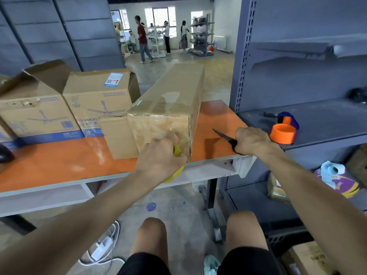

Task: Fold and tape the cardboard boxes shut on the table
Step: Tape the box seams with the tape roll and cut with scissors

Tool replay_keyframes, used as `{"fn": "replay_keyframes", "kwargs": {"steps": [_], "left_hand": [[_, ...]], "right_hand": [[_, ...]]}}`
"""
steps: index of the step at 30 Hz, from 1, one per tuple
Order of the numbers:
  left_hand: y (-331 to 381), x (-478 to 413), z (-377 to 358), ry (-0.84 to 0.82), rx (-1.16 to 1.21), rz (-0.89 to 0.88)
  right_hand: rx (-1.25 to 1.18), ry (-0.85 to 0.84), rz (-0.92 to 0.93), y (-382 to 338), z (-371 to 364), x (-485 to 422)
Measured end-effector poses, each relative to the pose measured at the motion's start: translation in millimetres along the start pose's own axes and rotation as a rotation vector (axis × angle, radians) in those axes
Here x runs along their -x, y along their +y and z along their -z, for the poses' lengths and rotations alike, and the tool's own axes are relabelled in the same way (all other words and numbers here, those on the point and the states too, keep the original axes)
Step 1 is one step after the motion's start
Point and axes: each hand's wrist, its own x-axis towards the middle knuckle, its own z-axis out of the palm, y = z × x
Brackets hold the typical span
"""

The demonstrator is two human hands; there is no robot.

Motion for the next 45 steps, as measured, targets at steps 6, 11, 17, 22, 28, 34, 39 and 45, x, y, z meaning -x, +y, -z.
{"fn": "replay_keyframes", "kwargs": {"steps": [6,11,17,22,28,34,39,45], "left_hand": [[-0.2,-0.2,-3.0,0.036,-0.046,-0.024],[1.4,0.6,-3.3,0.038,-0.025,-0.022],[-2.5,-1.8,0.1,0.037,-0.01,-0.047],[-6.3,-3.3,-2.6,0.063,-0.042,-0.077],[-6.2,7.1,-11.2,0.164,0.044,-0.079],[-2.6,28.1,-26.4,0.237,0.154,-0.082],[2.3,42.0,-39.4,0.229,0.124,-0.105],[11.0,62.2,-46.5,0.194,0.142,-0.155]], "right_hand": [[-0.059,0.103,0.022,13.0,12.3,22.7],[-0.257,0.014,0.051,-2.5,-23.6,34.7],[-0.352,0.09,0.06,-4.9,-86.8,51.1],[-0.31,0.029,0.104,8.2,-116.8,52.7],[-0.447,-0.064,0.185,1.3,-127.2,48.1],[-0.449,-0.18,0.179,-7.3,-146.8,55.1],[-0.52,-0.179,0.193,-29.3,-140.6,56.7],[-0.69,-0.098,0.228,-42.8,-111.9,68.3]]}}
